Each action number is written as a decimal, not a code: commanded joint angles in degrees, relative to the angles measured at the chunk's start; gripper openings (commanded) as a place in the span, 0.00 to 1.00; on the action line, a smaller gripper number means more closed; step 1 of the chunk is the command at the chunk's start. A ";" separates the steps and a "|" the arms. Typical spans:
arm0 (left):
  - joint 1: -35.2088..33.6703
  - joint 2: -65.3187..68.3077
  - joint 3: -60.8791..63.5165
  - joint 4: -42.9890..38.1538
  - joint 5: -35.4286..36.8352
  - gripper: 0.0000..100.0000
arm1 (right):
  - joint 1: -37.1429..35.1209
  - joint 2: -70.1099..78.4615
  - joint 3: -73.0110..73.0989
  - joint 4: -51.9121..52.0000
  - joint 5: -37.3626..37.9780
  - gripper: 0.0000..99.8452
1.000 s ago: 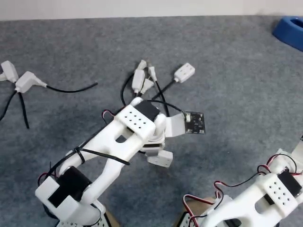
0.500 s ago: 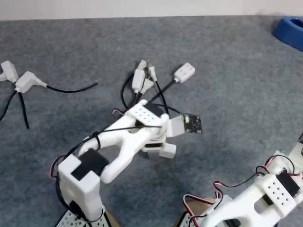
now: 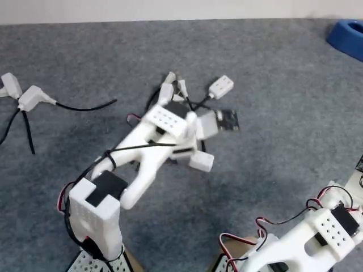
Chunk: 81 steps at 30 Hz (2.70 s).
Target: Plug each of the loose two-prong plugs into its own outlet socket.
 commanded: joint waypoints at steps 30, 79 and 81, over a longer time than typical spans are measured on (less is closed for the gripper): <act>-16.31 -5.67 -14.99 12.84 13.71 0.11 | -25.71 10.77 -24.57 16.84 -2.11 0.48; -35.47 20.97 -22.29 8.26 33.14 0.16 | -72.48 107.47 -140.44 50.95 -3.08 0.48; -35.30 20.44 -20.44 6.86 33.14 0.16 | -72.04 111.34 -141.41 47.52 -2.90 0.48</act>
